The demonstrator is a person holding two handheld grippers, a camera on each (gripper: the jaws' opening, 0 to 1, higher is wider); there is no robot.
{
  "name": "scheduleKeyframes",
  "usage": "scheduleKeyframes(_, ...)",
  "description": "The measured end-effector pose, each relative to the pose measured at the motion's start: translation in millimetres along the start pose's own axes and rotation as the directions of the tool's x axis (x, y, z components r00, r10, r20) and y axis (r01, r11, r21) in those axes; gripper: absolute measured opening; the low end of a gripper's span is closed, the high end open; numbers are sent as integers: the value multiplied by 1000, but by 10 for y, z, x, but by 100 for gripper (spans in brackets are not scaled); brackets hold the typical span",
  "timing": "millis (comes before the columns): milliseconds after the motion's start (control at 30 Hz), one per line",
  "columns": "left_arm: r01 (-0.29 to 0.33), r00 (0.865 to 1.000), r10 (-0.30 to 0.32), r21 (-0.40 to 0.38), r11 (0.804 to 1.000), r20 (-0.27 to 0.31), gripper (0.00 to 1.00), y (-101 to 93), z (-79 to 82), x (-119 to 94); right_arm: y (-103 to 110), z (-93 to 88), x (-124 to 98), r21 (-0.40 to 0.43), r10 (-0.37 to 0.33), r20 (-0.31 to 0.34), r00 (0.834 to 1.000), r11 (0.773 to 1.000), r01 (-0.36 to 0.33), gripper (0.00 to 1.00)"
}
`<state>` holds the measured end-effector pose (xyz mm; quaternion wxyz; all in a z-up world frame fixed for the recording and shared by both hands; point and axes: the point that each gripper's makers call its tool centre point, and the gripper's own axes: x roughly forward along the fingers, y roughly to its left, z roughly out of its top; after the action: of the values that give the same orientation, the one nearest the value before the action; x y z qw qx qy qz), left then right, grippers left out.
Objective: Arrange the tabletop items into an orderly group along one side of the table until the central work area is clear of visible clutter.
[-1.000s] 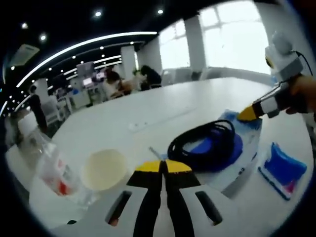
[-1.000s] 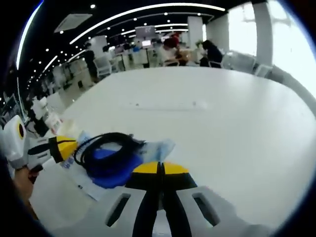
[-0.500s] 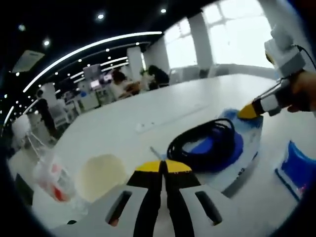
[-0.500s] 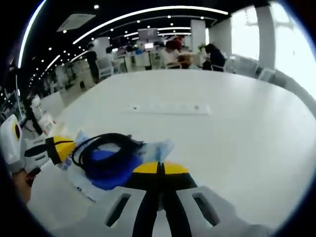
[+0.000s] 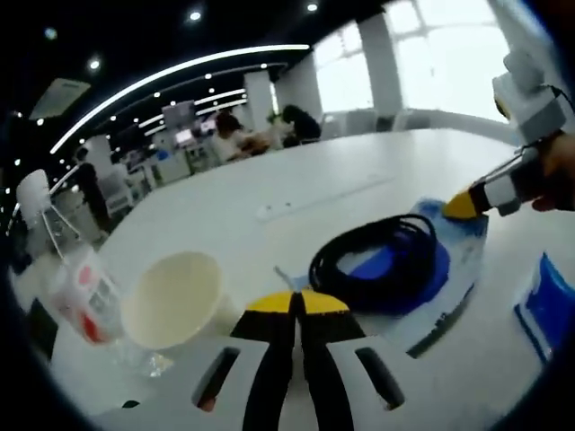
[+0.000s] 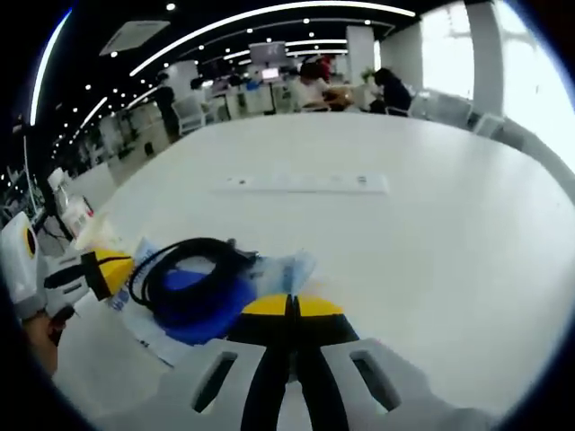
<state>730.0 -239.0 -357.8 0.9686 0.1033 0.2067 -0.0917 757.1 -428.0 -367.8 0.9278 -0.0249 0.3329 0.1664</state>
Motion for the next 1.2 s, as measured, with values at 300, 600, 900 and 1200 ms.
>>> scheduleKeyframes(300, -21, 999, 21, 22, 1000, -31, 0, 25, -114, 3, -57, -69, 68, 26, 9, -25, 1000, 1000, -9, 1)
scheduleKeyframes(600, -35, 999, 38, 68, 997, -34, 0, 27, -135, 36, -80, -144, 102, 42, 20, -57, 998, 999, -18, 2)
scheduleKeyframes(900, -50, 999, 52, 125, 991, -15, 1, 21, -84, 22, -110, -189, 119, 58, -3, -75, 997, 998, 8, 18)
scheduleKeyframes(1200, -5, 994, -17, 207, 978, 107, 14, -145, 357, -180, -102, 173, -136, 86, 10, 64, 998, 996, -16, 52)
